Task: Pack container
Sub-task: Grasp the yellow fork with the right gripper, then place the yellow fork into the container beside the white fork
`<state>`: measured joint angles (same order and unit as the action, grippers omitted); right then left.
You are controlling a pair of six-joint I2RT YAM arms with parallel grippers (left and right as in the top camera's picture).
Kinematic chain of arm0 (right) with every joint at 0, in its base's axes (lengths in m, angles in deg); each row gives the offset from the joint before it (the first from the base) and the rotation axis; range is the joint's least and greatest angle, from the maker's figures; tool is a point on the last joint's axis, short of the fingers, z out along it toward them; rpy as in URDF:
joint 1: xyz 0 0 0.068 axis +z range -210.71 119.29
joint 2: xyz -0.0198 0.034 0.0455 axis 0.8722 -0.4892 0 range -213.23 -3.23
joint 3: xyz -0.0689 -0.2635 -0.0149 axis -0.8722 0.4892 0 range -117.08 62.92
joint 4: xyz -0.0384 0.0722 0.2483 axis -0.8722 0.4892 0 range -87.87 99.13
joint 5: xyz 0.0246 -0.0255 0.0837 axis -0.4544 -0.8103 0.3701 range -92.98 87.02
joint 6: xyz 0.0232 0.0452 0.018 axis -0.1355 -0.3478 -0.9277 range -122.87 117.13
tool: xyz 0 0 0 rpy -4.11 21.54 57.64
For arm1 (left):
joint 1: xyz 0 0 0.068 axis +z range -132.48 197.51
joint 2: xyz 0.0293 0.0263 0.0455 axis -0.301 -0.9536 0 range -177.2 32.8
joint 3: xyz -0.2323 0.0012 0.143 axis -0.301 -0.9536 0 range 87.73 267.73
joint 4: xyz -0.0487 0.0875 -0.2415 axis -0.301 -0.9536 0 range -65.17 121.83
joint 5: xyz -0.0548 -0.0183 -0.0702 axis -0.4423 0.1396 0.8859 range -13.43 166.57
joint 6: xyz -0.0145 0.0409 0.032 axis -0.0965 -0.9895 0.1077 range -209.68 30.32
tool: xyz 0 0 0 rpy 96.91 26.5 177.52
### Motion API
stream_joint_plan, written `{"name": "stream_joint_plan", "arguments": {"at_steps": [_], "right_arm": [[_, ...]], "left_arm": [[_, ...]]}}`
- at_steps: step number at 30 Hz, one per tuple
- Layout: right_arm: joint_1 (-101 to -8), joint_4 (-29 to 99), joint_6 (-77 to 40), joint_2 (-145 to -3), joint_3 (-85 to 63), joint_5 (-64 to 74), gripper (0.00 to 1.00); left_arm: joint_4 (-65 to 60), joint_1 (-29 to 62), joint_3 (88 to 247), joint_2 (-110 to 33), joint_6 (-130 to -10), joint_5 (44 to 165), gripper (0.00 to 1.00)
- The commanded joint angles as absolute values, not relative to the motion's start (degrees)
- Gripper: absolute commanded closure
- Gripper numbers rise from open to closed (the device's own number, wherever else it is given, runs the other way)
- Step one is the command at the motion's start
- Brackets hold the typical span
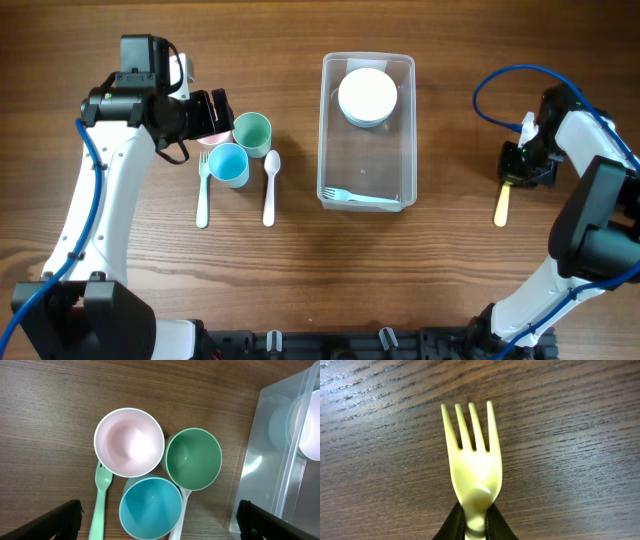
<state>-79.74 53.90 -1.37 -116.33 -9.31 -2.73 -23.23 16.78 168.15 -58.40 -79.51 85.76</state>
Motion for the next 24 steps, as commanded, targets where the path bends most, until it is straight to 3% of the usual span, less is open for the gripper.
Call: {"name": "stream_joint_plan", "arguments": {"at_steps": [1,5,9,11,15,19,24], "right_arm": [[-79.5,55.5,-3.1,-116.0,-12.1,2.9,0.96],[-74.7,57.6,-3.1,-103.5,-16.8,7.6,0.96],[-61.1,59.3,-2.0,-90.3,-21.0,7.6,0.96],[-48.0,59.6,9.6,-86.2,-23.0,7.6,0.96],[-31.8,59.6,36.3,-88.2,-22.2,7.6,0.96],[-30.4,60.1,47.3,-94.5,-21.9,7.4,0.96],[-30.5,62.3,49.7,-106.1,-21.9,5.1,0.95]], "left_arm": [[-23.1,17.1,169.1,-58.7,-80.4,85.5,0.00],[-23.1,17.1,169.1,-58.7,-80.4,85.5,0.00],[-23.1,17.1,169.1,-58.7,-80.4,85.5,0.00],[-23.1,17.1,169.1,-58.7,-80.4,85.5,0.00],[-23.1,17.1,169.1,-58.7,-80.4,85.5,0.00],[-23.1,17.1,169.1,-58.7,-80.4,85.5,0.00],[-23.1,17.1,169.1,-58.7,-80.4,85.5,0.00]]}}
